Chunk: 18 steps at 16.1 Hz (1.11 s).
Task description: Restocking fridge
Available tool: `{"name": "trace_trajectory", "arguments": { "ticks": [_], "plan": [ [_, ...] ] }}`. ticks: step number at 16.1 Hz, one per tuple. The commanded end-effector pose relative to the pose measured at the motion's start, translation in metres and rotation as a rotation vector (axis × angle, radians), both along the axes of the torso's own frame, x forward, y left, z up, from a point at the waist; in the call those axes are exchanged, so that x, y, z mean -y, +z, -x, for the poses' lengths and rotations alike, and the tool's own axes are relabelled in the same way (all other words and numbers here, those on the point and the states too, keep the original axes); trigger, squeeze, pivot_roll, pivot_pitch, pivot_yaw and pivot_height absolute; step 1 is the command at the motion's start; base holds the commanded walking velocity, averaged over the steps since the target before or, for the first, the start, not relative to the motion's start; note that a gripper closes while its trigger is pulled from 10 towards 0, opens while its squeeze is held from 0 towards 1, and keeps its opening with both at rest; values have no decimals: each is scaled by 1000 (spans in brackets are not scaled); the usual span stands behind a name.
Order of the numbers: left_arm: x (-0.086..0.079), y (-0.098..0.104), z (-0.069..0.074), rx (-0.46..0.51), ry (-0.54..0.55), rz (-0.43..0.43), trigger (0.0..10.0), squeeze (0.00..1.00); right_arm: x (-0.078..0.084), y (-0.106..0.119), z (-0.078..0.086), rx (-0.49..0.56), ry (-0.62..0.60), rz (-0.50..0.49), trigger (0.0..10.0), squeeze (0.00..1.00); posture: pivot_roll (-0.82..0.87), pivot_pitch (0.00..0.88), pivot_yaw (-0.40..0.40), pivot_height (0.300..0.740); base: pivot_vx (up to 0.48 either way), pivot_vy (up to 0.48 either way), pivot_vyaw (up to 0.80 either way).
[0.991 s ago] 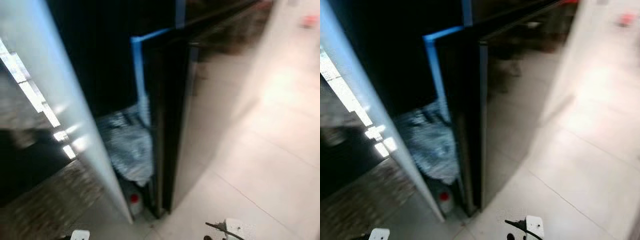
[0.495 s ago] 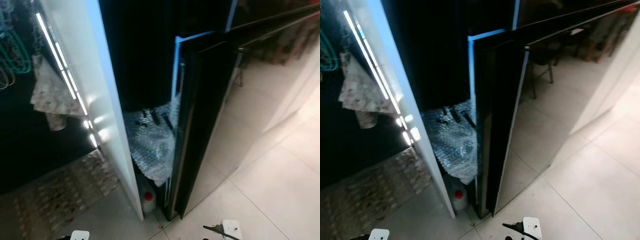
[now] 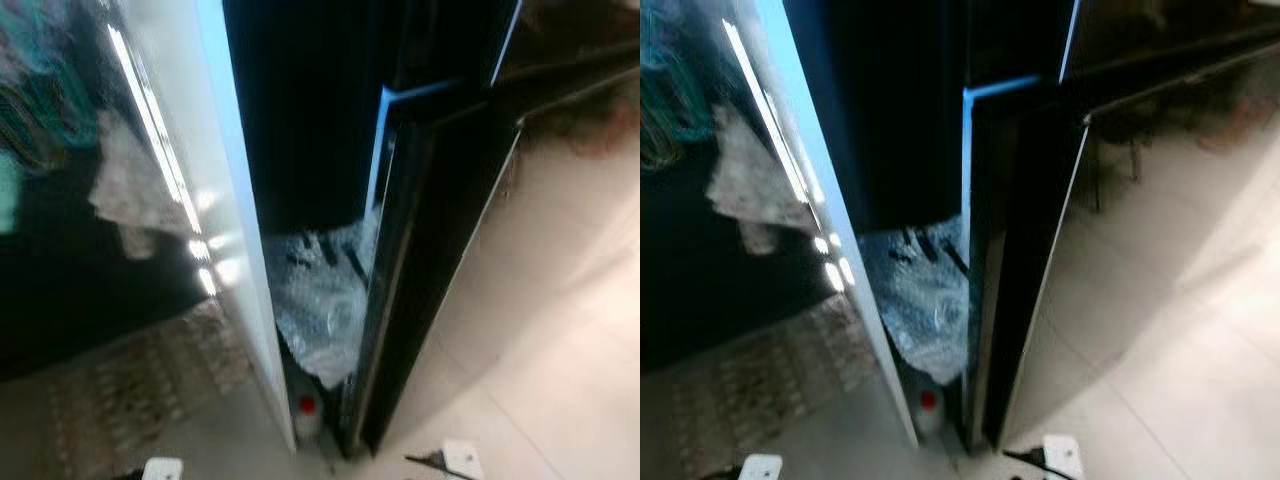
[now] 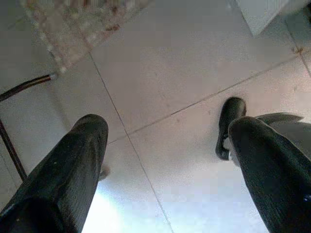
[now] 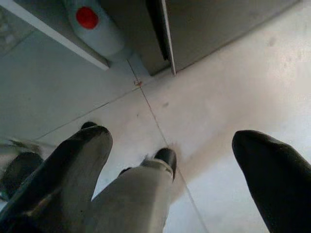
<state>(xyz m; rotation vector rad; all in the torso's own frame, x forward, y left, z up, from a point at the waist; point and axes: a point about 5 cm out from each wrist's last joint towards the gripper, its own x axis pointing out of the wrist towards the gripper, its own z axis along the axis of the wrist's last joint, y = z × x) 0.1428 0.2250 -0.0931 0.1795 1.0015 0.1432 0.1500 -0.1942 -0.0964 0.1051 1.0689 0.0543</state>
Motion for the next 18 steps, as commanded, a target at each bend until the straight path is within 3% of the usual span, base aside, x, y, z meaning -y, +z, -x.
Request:
{"name": "trace_trajectory", "arguments": {
  "ticks": [1, 18],
  "plan": [
    [-6, -1, 7, -20, 23, -7, 10000, 0, -4, -1, 1, -11, 14, -11, 10000, 0, 72, 0, -16, 740, 0, 0, 800],
    [-5, -2, 7, -22, 34, -4, 10000, 0, -5, -1, 2, -37, 59, -32, 10000, 0, 23, 0, -22, 740, 0, 0, 788]
  ]
}}
